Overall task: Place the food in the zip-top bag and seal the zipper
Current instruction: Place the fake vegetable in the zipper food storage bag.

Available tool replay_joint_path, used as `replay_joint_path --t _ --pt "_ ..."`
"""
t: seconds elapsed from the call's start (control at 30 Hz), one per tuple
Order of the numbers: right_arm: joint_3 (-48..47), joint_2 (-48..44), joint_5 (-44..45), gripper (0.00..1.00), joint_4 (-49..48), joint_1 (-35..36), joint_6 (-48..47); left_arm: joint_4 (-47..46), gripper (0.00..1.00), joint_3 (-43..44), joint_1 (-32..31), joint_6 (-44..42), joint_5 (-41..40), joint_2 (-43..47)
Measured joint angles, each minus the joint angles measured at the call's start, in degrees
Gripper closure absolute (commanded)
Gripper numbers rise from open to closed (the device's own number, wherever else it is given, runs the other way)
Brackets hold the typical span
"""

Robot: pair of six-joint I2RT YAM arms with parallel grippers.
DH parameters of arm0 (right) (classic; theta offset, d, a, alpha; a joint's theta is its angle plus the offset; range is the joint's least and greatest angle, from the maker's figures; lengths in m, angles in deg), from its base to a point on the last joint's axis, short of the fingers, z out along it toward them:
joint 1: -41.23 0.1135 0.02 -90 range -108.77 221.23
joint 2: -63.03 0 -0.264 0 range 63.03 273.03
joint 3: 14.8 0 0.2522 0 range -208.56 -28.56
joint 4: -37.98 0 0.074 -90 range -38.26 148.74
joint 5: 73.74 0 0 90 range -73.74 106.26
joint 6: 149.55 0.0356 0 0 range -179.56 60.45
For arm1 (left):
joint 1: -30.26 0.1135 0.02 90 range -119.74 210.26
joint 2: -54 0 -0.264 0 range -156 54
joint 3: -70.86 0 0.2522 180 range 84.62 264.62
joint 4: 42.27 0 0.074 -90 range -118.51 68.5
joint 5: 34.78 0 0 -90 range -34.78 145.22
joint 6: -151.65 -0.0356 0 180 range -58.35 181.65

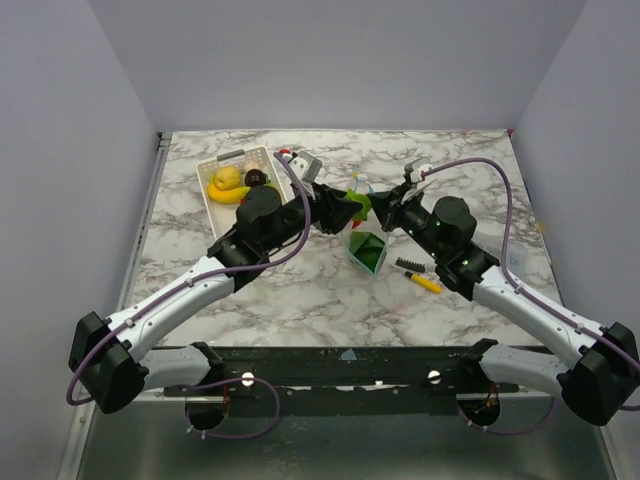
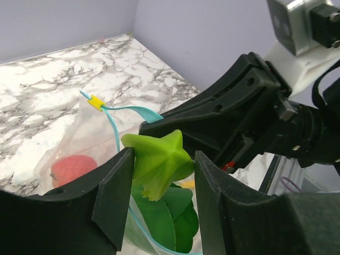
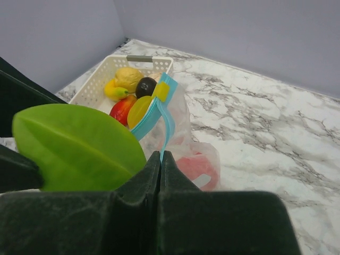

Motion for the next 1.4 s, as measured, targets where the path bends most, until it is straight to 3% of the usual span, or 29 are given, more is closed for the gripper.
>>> replay_joint_path --t 0.27,0.33,0.37,0.43,0.5,0.57,0.63,0.83,0.97,1.0,1.1,1.2,1.3,1.4 --pt "0.33 -0.57 -0.96 1.00 -0.42 0.02 0.87 -0.42 0.74 -0.31 -0.09 0.35 -0.92 -3.37" --pt "0.33 -0.76 -1.05 0.99 -0.46 0.02 1.16 -0.09 0.62 -0.33 -0.15 0.70 -1.33 -3.67" --pt "0.33 -0.85 -1.09 1.00 -0.50 0.02 1.22 -0.11 0.48 -0.37 -0.20 0.76 -1.55 -3.67" --pt "0.33 -0.94 -1.18 1.00 -0.61 0.02 1.25 -0.13 0.32 -0.46 -0.28 1.05 -1.84 -3.67" --pt "0.33 -0.94 -1.29 1.00 -0.66 0.02 1.25 0.33 0.25 -0.39 -0.42 1.90 -2.14 -3.87" --pt "0.33 -0.94 -1.36 1.00 -0.66 0.11 1.22 1.84 0.08 0.33 -0.46 2.32 -2.36 -4.44" --pt "0.33 -0.94 -1.38 1.00 -0.63 0.11 1.22 3.30 0.04 1.07 -0.46 2.69 -2.78 -5.14" --pt "0.33 -0.94 -1.40 0.99 -0.63 0.11 1.22 5.77 0.08 1.07 -0.46 3.06 -3.54 -4.66" --pt "0.33 -0.92 -1.40 0.99 -0.63 0.11 1.22 8.17 0.33 0.74 -0.37 3.08 -5.31 -2.21" --pt "0.33 -0.92 -1.40 0.99 -0.63 0.11 1.22 9.53 0.35 0.74 -0.26 3.52 -7.02 -1.16" --pt "0.33 -0.92 -1.42 0.99 -0.66 0.11 1.22 13.16 0.27 0.74 0.33 4.61 -10.27 0.57" --pt "0.33 -0.90 -1.44 1.00 -0.66 0.11 1.22 16.06 0.26 0.79 1.25 6.01 -11.19 0.68" --pt "0.33 -0.90 -1.44 0.99 -0.63 0.11 1.22 19.80 0.35 2.05 2.27 7.67 -10.08 -1.64" --pt "0.33 -0.90 -1.42 1.00 -0.63 0.11 1.20 20.59 0.59 2.80 2.58 8.68 -5.92 -4.79"
